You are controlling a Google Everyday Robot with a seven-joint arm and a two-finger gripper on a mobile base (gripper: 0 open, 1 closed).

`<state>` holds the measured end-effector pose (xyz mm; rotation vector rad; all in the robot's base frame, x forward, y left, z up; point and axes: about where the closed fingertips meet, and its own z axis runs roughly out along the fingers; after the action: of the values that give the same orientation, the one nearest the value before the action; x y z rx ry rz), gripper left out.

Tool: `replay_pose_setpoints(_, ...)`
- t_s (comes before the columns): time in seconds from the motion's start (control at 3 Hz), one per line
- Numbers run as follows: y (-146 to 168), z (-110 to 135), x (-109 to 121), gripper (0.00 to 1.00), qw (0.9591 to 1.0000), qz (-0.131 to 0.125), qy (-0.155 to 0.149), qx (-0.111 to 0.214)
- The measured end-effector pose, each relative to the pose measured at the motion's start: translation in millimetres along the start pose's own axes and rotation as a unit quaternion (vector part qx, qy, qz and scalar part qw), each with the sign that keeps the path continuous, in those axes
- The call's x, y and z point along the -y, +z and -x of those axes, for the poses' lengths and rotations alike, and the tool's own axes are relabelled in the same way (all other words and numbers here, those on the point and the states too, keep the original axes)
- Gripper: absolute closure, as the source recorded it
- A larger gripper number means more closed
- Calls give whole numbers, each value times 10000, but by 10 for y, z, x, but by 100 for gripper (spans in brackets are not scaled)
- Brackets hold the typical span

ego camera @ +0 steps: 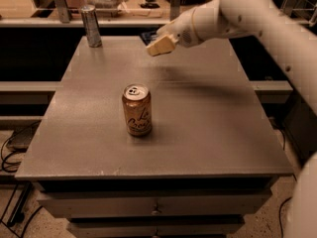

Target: Move rxbar blueberry near redbull can

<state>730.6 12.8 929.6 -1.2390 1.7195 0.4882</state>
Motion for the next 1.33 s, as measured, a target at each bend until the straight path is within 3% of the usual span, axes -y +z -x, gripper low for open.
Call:
replay_pose_setpoints(0.33,390,131,-74,100,9997,13,76,217)
replay_pose_setpoints(0.67,906,190,-58,98,9986,133,343,393)
replay_pose_setpoints(1.33,1443,269,-1,53,9970,274,531,492)
